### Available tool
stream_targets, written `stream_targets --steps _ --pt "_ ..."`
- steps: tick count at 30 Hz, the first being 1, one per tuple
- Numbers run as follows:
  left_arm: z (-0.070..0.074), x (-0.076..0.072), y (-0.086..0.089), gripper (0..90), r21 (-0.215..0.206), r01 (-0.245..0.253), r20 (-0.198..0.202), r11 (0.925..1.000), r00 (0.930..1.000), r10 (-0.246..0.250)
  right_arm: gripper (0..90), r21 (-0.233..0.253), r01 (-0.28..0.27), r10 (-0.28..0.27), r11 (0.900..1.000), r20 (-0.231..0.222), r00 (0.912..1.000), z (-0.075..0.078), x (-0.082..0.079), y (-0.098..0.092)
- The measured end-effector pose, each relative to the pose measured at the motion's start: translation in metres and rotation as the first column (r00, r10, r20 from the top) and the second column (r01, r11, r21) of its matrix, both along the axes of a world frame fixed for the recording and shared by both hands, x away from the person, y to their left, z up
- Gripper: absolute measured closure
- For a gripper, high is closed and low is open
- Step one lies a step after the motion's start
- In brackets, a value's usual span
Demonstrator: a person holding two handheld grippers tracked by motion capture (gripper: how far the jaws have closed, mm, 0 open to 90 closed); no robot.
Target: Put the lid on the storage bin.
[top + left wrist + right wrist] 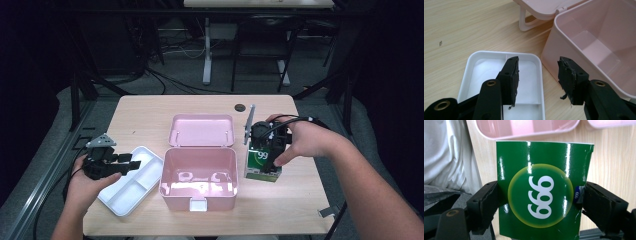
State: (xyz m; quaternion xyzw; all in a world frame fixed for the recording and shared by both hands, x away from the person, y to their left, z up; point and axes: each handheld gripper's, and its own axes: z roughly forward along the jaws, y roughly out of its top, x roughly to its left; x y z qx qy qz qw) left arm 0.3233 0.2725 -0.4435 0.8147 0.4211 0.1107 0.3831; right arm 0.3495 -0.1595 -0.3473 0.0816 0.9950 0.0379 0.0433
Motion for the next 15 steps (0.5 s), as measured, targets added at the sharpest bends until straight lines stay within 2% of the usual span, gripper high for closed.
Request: stream_targets --steps 15 --pt "0.0 0.0 0.003 51.5 -0.005 -0.003 -0.001 1.0 1.0 0.003 16.9 0.026 -0.084 0.084 0.996 0.004 0.9964 0.003 0.007 0.046"
